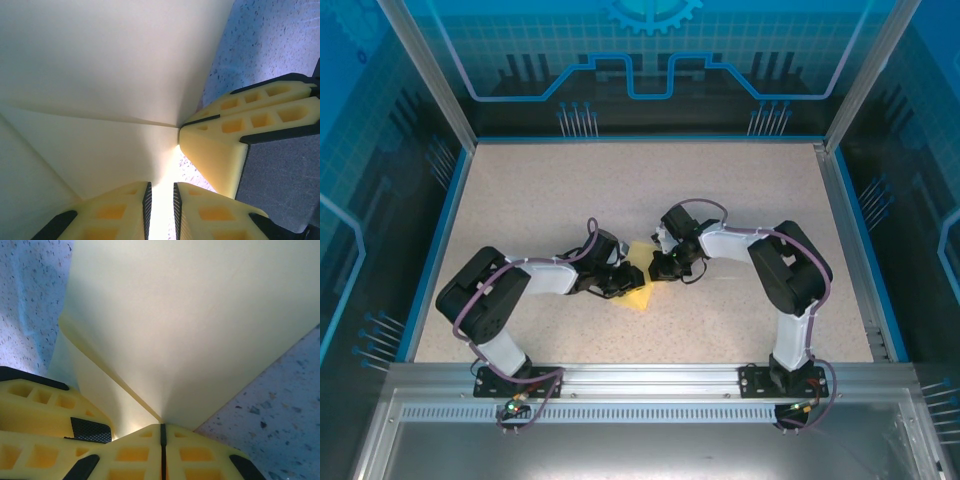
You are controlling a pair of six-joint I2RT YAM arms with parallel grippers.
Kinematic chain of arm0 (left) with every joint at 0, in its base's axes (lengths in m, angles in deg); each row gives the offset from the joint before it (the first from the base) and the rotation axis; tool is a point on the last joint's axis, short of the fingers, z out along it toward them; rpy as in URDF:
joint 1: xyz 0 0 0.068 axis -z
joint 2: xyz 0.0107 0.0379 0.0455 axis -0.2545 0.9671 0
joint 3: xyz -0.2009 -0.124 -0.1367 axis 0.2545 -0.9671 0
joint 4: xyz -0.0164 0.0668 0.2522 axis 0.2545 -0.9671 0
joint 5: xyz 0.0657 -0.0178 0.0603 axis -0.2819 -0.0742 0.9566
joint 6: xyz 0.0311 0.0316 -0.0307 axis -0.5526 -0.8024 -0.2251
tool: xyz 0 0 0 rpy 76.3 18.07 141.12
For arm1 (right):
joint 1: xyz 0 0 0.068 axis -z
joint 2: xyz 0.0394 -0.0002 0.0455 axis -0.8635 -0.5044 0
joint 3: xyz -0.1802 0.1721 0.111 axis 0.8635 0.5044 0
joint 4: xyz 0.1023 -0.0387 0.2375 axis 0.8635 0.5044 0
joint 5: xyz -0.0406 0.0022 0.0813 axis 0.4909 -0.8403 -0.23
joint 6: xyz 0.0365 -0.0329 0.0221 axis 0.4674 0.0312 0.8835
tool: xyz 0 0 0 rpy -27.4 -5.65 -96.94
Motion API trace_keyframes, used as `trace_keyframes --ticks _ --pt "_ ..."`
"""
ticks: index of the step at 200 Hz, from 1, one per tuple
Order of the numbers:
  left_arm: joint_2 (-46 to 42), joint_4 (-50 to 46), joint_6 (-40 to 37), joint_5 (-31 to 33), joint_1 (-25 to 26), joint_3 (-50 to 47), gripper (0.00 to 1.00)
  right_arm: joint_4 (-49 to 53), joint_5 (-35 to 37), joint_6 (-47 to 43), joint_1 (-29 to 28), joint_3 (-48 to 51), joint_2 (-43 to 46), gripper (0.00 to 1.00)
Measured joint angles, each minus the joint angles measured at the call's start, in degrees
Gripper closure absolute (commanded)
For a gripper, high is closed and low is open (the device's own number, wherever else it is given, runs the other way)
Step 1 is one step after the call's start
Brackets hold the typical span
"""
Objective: Fold a paper plane with a square sheet of paper (pick it up from the middle)
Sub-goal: Fold the paper at the center of the table.
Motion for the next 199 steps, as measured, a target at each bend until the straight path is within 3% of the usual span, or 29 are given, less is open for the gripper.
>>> trace_keyframes --ticks 108,129,165,199 --pt "1.0 -0.6 0.0 0.1 0.0 0.7 0.77 0.0 0.0 0.0 0.0 0.0 0.0 0.91" --pt "1.0 -0.8 0.0 0.2 0.0 0.7 0.77 0.0 0.0 0.0 0.0 0.0 0.0 0.88" --pt "1.0 -0.9 0.0 0.2 0.0 0.7 0.78 0.3 0.3 0.9 0.0 0.0 1.5 0.72" --pt "1.4 -0.9 0.0 0.4 0.0 0.7 0.8 0.1 2.3 1.6 0.1 1.0 9.0 0.77"
